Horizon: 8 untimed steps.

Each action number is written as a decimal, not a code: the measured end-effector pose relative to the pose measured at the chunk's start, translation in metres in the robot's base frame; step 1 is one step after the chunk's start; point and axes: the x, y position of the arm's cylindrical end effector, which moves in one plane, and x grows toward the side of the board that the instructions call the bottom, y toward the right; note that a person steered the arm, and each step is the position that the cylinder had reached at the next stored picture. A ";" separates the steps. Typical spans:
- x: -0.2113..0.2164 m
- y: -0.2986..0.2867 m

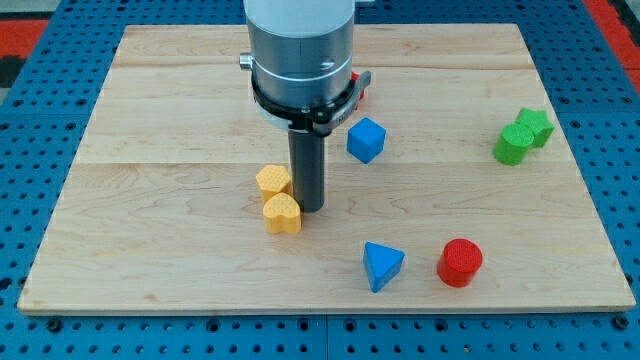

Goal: Move the blue triangle into the bottom of the blue cube

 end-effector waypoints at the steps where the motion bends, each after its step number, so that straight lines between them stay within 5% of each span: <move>1: 0.023 0.004; 2: 0.040 -0.012; 4: -0.003 -0.060; 6: 0.080 -0.011; 8: 0.112 0.036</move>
